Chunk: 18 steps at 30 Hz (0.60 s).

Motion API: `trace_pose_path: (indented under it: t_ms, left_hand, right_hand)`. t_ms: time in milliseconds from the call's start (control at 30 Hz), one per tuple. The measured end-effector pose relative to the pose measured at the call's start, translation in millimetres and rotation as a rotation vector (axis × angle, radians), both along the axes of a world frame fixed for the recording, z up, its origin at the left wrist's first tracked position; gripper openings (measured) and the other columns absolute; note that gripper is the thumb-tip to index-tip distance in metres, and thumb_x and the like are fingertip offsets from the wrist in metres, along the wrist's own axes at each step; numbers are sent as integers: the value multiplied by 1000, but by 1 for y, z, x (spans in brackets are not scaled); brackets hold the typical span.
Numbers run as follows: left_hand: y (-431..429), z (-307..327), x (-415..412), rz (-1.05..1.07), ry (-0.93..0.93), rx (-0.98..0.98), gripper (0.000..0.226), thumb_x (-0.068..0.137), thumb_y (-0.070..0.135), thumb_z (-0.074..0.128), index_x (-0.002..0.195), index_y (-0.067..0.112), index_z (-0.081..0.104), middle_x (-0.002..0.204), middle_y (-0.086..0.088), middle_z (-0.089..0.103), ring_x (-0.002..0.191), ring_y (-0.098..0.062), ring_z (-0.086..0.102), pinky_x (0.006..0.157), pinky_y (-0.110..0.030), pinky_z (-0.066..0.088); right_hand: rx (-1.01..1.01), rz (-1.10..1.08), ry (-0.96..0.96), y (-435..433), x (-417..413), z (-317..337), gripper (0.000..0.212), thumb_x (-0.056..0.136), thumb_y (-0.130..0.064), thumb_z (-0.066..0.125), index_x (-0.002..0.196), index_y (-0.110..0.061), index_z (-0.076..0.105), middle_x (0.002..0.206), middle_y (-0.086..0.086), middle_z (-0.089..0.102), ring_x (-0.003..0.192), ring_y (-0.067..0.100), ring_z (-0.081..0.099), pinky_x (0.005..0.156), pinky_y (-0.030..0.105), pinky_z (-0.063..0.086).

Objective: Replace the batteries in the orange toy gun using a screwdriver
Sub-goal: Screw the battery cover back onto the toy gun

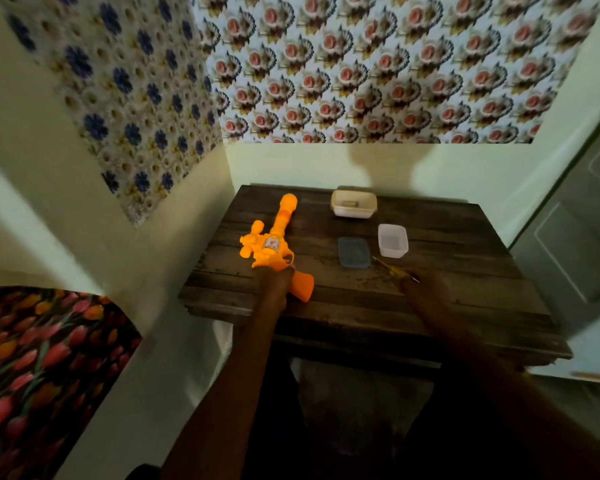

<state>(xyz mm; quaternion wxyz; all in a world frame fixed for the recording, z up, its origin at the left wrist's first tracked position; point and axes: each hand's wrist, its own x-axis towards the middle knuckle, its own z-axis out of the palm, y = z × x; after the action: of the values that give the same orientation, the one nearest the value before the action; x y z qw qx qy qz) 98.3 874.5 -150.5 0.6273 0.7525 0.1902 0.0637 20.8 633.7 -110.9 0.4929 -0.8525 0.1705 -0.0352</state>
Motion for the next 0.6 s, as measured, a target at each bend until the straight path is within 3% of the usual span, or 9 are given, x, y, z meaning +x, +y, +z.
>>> trace_pose_path:
  t_ms: [100, 167, 333, 433, 533, 600]
  left_hand:
    - [8, -3, -1, 9, 93, 129, 17, 80, 24, 70, 84, 21, 54, 86, -11, 63, 74, -28, 64, 70, -44, 58]
    - [13, -7, 1, 11, 134, 216, 20, 80, 34, 69, 76, 22, 53, 77, -7, 64, 70, -29, 67, 73, -44, 59]
    - [11, -10, 3, 73, 82, 359, 35, 77, 44, 67, 102, 21, 60, 92, -11, 71, 72, -29, 69, 78, -42, 57]
    - [5, -4, -1, 114, 72, 463, 58, 75, 56, 61, 120, 20, 57, 112, -15, 66, 95, -36, 66, 87, -46, 53]
    - [1, 3, -2, 122, 9, 615, 75, 75, 62, 40, 141, 26, 42, 120, -16, 59, 97, -39, 63, 82, -47, 53]
    - [-10, 10, -5, 162, -15, 579, 78, 79, 63, 34, 146, 23, 29, 132, -13, 54, 105, -36, 60, 88, -49, 50]
  right_hand:
    - [-38, -24, -37, -15, -4, -13, 15, 96, -15, 53, 101, -14, 66, 91, 1, 65, 76, 8, 58, 60, 20, 40]
    - [-98, -33, -34, -25, -7, -23, 13, 95, -15, 53, 102, -15, 64, 93, 2, 65, 78, 10, 59, 65, 22, 43]
    - [-274, -12, -66, -36, -2, -42, 9, 93, -15, 54, 97, -19, 61, 86, -1, 64, 76, 12, 61, 68, 28, 50]
    - [-425, 73, -85, -38, 7, -51, 13, 93, -14, 52, 103, -16, 60, 89, 2, 66, 78, 16, 62, 72, 36, 55]
    - [-575, 150, -115, -41, 13, -58, 12, 93, -22, 54, 103, -19, 59, 89, 1, 65, 79, 15, 61, 75, 38, 55]
    - [-621, 181, -122, -43, 17, -61, 10, 91, -23, 56, 100, -22, 59, 90, -1, 63, 78, 13, 59, 73, 37, 56]
